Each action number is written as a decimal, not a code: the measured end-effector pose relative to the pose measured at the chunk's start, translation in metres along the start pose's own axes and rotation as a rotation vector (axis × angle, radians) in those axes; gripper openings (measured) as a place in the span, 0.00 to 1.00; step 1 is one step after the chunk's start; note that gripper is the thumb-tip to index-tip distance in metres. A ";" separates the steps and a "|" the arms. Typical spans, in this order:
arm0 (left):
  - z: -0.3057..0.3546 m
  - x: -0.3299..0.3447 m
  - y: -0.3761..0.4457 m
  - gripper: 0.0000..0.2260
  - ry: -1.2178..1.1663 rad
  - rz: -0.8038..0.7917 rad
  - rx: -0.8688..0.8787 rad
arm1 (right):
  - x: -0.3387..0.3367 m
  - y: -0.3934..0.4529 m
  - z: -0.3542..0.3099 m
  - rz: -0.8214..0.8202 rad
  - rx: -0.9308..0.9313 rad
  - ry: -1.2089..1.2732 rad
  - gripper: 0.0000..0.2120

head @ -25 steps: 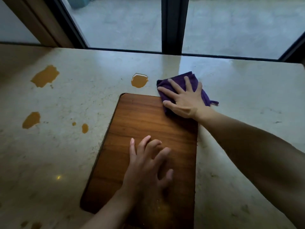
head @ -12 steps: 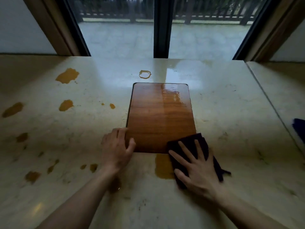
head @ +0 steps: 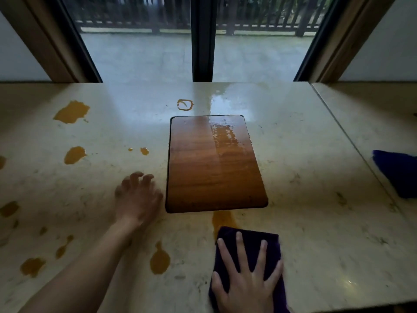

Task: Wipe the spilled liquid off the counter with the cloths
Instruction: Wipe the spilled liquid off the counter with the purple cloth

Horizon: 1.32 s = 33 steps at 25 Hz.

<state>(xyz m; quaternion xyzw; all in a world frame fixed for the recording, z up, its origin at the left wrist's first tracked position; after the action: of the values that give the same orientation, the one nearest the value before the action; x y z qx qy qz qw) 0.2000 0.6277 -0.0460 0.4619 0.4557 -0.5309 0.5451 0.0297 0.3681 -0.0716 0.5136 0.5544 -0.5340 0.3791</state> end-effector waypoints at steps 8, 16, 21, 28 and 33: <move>-0.030 0.009 0.020 0.27 0.123 -0.050 0.086 | -0.028 0.199 -0.058 0.152 -0.036 -0.009 0.32; -0.042 0.028 0.027 0.23 0.140 0.252 0.133 | -0.084 0.459 -0.096 0.116 0.104 0.041 0.38; -0.047 0.040 0.039 0.14 0.177 0.373 0.154 | -0.103 0.573 -0.132 0.102 0.084 0.005 0.38; -0.054 0.044 0.037 0.13 0.201 0.337 0.185 | -0.102 0.612 -0.185 0.005 -0.325 -0.062 0.28; -0.044 0.028 0.028 0.23 0.048 0.268 0.166 | -0.086 0.523 -0.184 -0.006 -0.606 -0.117 0.26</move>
<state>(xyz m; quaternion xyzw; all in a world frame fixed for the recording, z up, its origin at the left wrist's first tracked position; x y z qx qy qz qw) 0.2284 0.6672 -0.0802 0.5745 0.3574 -0.4781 0.5601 0.5787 0.4838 -0.0682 0.3440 0.6673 -0.3742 0.5444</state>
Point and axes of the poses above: each hand's wrist, its own y-axis towards the middle knuckle, its own x-axis out of the palm, z = x × y, the point moved 3 cm from there along y, towards the middle knuckle, and after that the axes turned 5 degrees about x, right-handed, at the moved point
